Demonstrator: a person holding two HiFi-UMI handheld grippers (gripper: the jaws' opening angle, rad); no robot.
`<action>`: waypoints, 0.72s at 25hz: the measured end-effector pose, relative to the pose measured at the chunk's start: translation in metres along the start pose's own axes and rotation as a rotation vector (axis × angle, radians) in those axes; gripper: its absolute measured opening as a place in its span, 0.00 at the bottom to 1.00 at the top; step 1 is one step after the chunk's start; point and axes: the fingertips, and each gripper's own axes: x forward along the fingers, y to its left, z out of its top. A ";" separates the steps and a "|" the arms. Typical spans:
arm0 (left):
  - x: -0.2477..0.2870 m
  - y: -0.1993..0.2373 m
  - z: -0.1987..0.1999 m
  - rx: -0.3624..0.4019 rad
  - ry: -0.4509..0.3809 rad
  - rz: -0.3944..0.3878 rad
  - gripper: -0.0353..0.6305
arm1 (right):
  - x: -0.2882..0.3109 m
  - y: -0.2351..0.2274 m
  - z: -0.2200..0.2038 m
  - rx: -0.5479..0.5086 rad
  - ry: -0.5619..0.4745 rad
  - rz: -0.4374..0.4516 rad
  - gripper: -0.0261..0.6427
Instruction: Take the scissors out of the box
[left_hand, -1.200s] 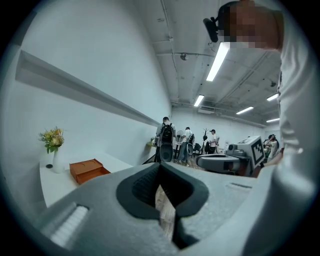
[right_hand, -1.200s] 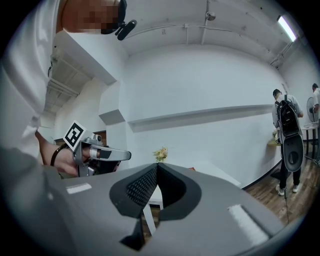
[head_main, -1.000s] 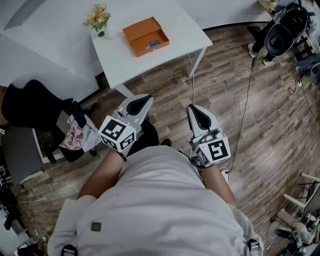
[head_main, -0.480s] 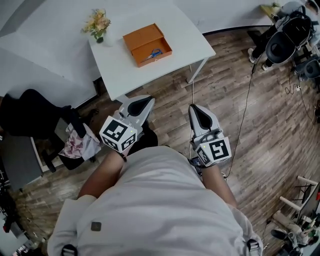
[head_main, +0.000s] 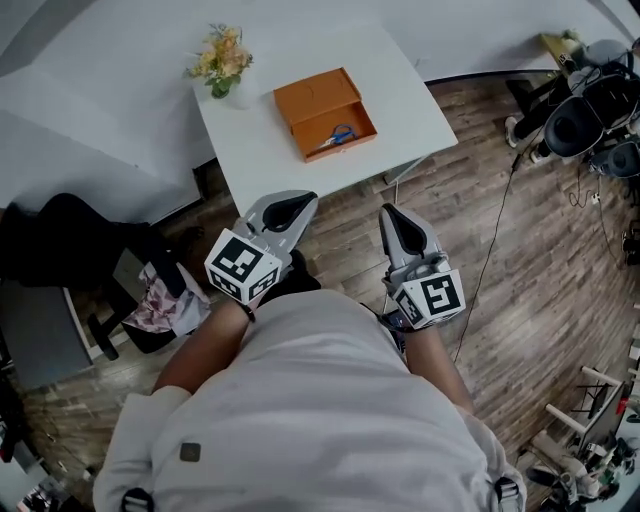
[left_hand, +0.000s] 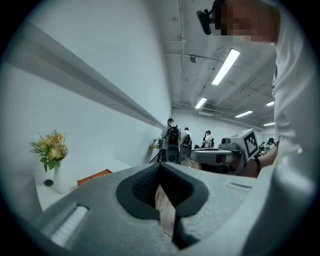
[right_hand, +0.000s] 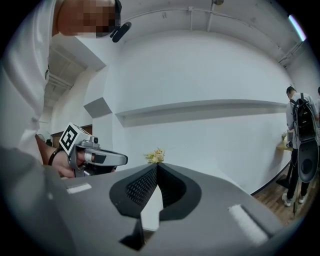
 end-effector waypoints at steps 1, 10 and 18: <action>-0.002 0.011 0.002 -0.003 -0.002 0.000 0.06 | 0.012 0.001 0.002 -0.004 0.003 0.001 0.06; -0.006 0.084 0.014 -0.016 -0.013 0.025 0.06 | 0.088 0.013 0.010 -0.020 0.015 0.048 0.06; 0.012 0.106 0.013 -0.033 -0.005 0.051 0.06 | 0.124 -0.006 0.010 -0.025 0.023 0.109 0.06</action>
